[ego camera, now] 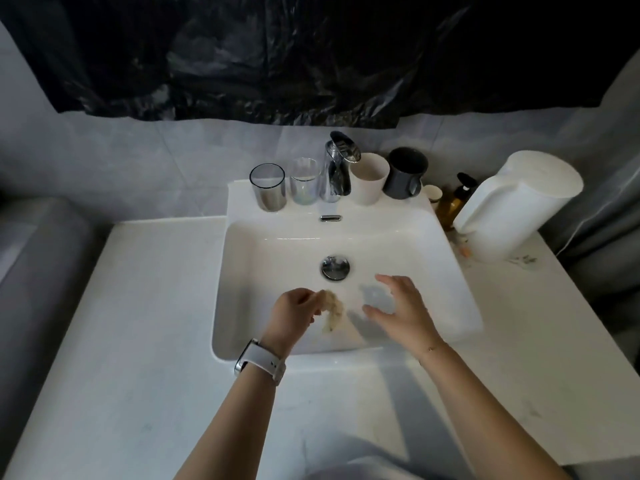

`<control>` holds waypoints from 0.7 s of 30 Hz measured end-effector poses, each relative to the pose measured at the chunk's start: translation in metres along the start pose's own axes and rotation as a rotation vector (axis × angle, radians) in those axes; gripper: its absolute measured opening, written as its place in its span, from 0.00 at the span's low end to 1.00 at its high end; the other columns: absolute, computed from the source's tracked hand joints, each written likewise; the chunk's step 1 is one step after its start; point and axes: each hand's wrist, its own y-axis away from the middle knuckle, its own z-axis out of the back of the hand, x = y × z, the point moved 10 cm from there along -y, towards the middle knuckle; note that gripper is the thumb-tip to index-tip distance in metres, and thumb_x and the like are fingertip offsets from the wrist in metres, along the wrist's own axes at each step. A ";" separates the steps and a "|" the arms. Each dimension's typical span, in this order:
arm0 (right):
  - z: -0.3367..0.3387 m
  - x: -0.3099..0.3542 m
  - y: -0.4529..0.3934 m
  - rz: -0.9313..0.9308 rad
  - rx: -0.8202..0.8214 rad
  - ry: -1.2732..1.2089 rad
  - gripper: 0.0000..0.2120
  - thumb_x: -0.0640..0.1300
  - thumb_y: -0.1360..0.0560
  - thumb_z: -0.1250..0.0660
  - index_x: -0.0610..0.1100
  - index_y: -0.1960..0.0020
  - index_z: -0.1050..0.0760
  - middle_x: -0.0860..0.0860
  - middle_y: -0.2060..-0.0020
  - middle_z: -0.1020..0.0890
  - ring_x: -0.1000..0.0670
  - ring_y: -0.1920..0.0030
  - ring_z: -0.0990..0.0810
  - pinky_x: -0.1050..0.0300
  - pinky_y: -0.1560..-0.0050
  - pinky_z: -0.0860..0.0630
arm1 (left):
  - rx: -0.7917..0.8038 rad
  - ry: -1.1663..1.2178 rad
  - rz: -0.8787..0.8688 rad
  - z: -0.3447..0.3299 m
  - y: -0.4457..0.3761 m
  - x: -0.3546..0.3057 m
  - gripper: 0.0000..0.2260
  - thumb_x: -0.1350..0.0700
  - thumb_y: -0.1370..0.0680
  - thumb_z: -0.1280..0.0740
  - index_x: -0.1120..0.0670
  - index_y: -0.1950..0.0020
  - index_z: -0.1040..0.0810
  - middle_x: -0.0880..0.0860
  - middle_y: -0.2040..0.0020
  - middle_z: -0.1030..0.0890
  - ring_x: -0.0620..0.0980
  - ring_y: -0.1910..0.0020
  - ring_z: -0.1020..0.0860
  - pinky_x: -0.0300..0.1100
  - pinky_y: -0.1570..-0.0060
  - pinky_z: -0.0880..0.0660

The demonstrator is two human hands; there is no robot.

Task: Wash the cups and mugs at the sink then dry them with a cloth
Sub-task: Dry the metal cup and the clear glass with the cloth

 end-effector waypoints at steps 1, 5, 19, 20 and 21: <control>-0.011 0.008 0.002 0.076 0.086 -0.055 0.31 0.47 0.29 0.26 0.49 0.30 0.33 0.54 0.35 0.32 0.52 0.34 0.32 0.57 0.34 0.34 | 0.021 -0.015 -0.014 -0.004 0.000 -0.003 0.14 0.54 0.21 0.33 0.57 0.65 0.22 0.45 0.73 0.25 0.41 0.76 0.30 0.36 0.71 0.32; -0.051 0.029 0.008 0.206 0.268 -0.075 0.34 0.44 0.29 0.26 0.54 0.28 0.36 0.63 0.40 0.30 0.62 0.42 0.31 0.64 0.39 0.33 | 0.130 -0.018 -0.082 -0.018 0.003 -0.022 0.15 0.55 0.20 0.35 0.60 0.64 0.23 0.46 0.75 0.27 0.41 0.76 0.32 0.34 0.72 0.34; -0.052 0.046 -0.018 -0.114 0.178 -0.859 0.14 0.33 0.21 0.45 0.49 0.52 0.26 0.56 0.62 0.20 0.59 0.60 0.21 0.61 0.52 0.25 | 0.164 0.543 0.354 -0.018 0.009 0.040 0.09 0.51 0.18 0.39 0.53 0.50 0.21 0.52 0.56 0.24 0.52 0.51 0.25 0.51 0.47 0.26; -0.056 0.049 -0.016 -0.148 0.164 -0.940 0.12 0.33 0.22 0.45 0.47 0.54 0.27 0.56 0.63 0.20 0.60 0.63 0.21 0.62 0.56 0.25 | 0.218 0.695 0.439 -0.034 0.012 0.048 0.10 0.51 0.17 0.39 0.54 0.47 0.21 0.53 0.54 0.24 0.57 0.48 0.24 0.55 0.46 0.25; -0.059 0.047 -0.013 -0.184 0.123 -0.966 0.10 0.34 0.22 0.44 0.45 0.55 0.28 0.55 0.64 0.20 0.59 0.64 0.20 0.63 0.59 0.25 | 0.261 0.845 0.479 -0.047 0.015 0.047 0.11 0.52 0.18 0.39 0.57 0.43 0.22 0.56 0.50 0.22 0.60 0.47 0.23 0.58 0.46 0.23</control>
